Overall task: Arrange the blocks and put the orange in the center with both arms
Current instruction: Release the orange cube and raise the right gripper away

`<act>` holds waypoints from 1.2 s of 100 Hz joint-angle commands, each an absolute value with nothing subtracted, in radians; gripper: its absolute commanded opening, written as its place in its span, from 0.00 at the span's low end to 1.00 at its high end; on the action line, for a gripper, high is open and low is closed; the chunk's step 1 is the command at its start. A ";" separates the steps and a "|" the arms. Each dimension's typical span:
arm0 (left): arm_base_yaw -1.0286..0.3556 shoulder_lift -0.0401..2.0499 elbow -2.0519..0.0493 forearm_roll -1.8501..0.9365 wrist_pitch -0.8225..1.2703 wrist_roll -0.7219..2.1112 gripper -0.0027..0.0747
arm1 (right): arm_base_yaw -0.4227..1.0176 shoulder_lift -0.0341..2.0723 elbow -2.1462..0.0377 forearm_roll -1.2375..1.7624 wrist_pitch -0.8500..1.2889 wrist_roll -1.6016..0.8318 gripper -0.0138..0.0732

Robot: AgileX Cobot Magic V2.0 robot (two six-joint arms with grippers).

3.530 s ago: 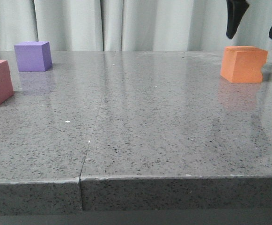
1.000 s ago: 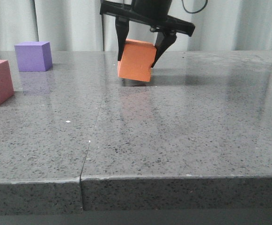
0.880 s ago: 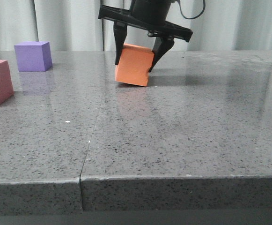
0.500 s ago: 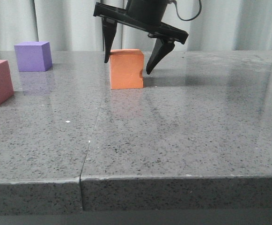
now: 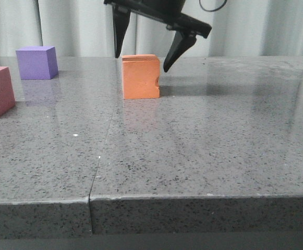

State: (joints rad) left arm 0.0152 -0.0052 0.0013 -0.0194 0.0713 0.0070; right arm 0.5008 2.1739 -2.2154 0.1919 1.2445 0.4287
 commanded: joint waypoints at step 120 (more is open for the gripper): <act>0.015 -0.035 0.041 -0.028 -0.012 0.000 0.01 | 0.496 1.743 -1.923 -0.087 1.323 0.357 0.08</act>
State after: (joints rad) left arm 0.0152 -0.0052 0.0013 -0.0194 0.0713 0.0070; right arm 0.5008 1.8479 -1.9428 -0.0328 1.2492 0.3655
